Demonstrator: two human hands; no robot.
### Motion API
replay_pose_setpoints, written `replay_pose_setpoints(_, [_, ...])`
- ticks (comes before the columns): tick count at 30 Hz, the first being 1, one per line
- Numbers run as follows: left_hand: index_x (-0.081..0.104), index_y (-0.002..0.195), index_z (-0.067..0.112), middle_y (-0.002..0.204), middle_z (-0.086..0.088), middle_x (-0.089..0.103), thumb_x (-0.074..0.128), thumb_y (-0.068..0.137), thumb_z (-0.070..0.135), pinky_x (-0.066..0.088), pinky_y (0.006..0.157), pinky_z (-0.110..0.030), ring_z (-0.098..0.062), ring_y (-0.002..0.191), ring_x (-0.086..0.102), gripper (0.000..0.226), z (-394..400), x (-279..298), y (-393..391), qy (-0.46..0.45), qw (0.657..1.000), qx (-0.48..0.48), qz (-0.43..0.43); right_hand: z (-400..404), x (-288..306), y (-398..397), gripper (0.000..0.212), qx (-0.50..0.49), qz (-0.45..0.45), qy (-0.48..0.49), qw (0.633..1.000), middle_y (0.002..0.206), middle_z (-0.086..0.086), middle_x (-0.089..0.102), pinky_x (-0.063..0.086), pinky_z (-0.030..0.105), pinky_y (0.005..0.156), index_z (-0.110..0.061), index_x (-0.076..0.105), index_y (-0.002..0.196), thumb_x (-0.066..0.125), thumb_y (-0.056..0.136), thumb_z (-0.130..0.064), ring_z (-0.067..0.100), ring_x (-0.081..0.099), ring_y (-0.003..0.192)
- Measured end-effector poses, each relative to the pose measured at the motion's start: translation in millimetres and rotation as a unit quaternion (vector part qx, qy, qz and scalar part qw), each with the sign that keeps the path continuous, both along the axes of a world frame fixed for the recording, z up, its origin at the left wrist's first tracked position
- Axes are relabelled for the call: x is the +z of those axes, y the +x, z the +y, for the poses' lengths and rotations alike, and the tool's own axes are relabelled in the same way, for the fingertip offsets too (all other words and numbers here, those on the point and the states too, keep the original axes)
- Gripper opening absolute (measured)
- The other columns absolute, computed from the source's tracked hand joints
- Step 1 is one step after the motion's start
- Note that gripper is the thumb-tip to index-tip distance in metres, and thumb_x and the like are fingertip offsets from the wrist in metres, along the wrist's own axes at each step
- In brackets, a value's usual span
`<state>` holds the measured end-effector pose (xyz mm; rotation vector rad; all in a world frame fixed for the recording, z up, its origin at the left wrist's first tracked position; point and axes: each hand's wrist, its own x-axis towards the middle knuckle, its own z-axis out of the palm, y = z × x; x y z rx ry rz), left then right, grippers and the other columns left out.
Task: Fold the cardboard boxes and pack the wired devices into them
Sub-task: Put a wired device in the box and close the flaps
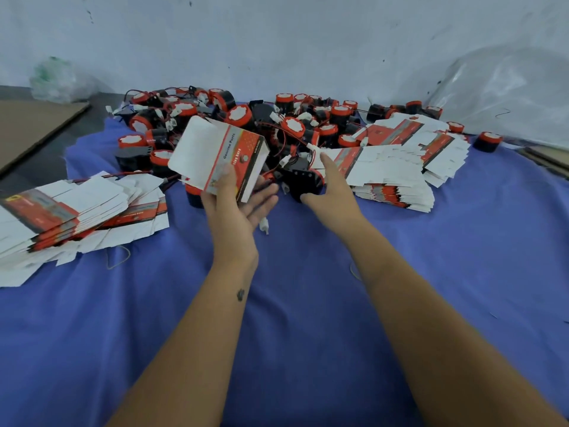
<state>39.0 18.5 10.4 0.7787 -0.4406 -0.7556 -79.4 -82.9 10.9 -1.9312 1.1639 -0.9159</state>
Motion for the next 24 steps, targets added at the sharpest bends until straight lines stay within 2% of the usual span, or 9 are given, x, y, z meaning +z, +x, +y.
replay_pose_setpoints(2, [0.048, 0.141, 0.008, 0.104, -0.016, 0.070, 0.051, 0.082, 0.054, 0.061, 0.072, -0.037, -0.033, 0.094, 0.073, 0.075, 1, 1, -3, 0.012, 0.996, -0.081, 0.030, -1, -3, 8, 0.078, -0.008, 0.037, -0.020, 0.999, 0.147, 0.009, 0.040, 0.035, 0.036, 0.109, -0.029, 0.025, 0.152, 0.066, 0.087, -0.014, 0.028, 0.038, 0.134])
replay_pose_setpoints(5, [0.050, 0.139, 0.013, 0.114, -0.018, 0.070, 0.048, 0.092, 0.052, 0.061, 0.075, -0.036, -0.031, 0.100, 0.072, 0.061, -6, -1, -7, 0.092, 0.988, -0.114, 0.040, 7, -14, 11, 0.059, -0.031, 0.003, -0.065, 0.997, 0.123, 0.003, 0.056, 0.046, 0.042, 0.095, -0.030, 0.046, 0.132, 0.070, 0.080, -0.014, 0.025, 0.052, 0.113])
replay_pose_setpoints(9, [0.036, 0.143, 0.022, 0.132, 0.000, 0.060, 0.053, 0.098, 0.044, 0.049, 0.096, -0.030, -0.018, 0.118, 0.062, 0.053, -13, -9, -3, 0.125, 0.992, -0.016, -0.008, 20, -21, 0, 0.061, -0.024, -0.073, -0.053, 0.996, 0.107, -0.013, 0.057, 0.048, 0.030, 0.071, -0.046, 0.042, 0.111, 0.069, 0.072, -0.006, 0.012, 0.057, 0.090])
replay_pose_setpoints(11, [0.033, 0.133, 0.024, 0.123, 0.013, 0.056, 0.061, 0.096, 0.039, 0.046, 0.089, -0.017, -0.002, 0.112, 0.057, 0.048, -12, -12, -1, 0.138, 0.985, 0.042, -0.091, 24, -20, -8, 0.076, -0.033, -0.080, -0.061, 0.994, 0.107, -0.018, 0.054, 0.048, 0.027, 0.067, -0.051, 0.035, 0.117, 0.065, 0.068, 0.000, 0.011, 0.057, 0.084])
replay_pose_setpoints(13, [0.034, 0.121, 0.026, 0.110, 0.020, 0.054, 0.070, 0.090, 0.029, 0.044, 0.070, -0.004, 0.014, 0.091, 0.056, 0.047, -10, -16, 0, 0.157, 0.967, 0.067, -0.188, 28, -20, -17, 0.090, -0.045, -0.083, -0.079, 0.992, 0.124, -0.008, 0.052, 0.051, 0.030, 0.080, -0.047, 0.029, 0.132, 0.060, 0.067, 0.007, 0.014, 0.056, 0.103])
replay_pose_setpoints(15, [0.039, 0.114, 0.026, 0.104, 0.019, 0.055, 0.076, 0.085, 0.020, 0.043, 0.062, -0.001, 0.017, 0.082, 0.057, 0.048, -11, -20, 0, 0.174, 0.948, 0.066, -0.259, 27, -20, -27, 0.093, -0.053, -0.083, -0.093, 0.991, 0.134, 0.001, 0.048, 0.050, 0.032, 0.090, -0.041, 0.029, 0.139, 0.056, 0.068, 0.014, 0.020, 0.052, 0.117])
replay_pose_setpoints(18, [0.041, 0.115, 0.027, 0.103, 0.021, 0.056, 0.079, 0.081, 0.022, 0.042, 0.061, 0.001, 0.010, 0.089, 0.057, 0.050, -11, -23, -1, 0.190, 0.934, 0.059, -0.297, 26, -19, -41, 0.077, -0.057, -0.010, -0.142, 0.988, 0.123, -0.004, 0.053, 0.046, 0.027, 0.087, -0.027, 0.051, 0.130, 0.051, 0.067, 0.018, 0.015, 0.049, 0.110])
replay_pose_setpoints(21, [0.041, 0.116, 0.027, 0.102, 0.023, 0.055, 0.079, 0.082, 0.024, 0.041, 0.060, 0.002, 0.013, 0.086, 0.055, 0.051, -10, -24, -1, 0.198, 0.933, 0.054, -0.295, 24, -20, -45, 0.062, -0.102, 0.099, -0.210, 0.967, 0.116, -0.003, 0.055, 0.034, 0.024, 0.080, -0.023, 0.062, 0.119, 0.055, 0.069, 0.013, 0.022, 0.040, 0.107])
replay_pose_setpoints(24, [0.042, 0.116, 0.027, 0.101, 0.024, 0.055, 0.079, 0.082, 0.026, 0.041, 0.060, 0.002, 0.013, 0.086, 0.055, 0.051, -10, -24, -1, 0.204, 0.930, 0.051, -0.302, 23, -18, -46, 0.065, -0.061, 0.045, -0.135, 0.988, 0.117, -0.004, 0.049, 0.032, 0.010, 0.081, -0.021, 0.060, 0.122, 0.054, 0.069, 0.017, 0.017, 0.042, 0.113])
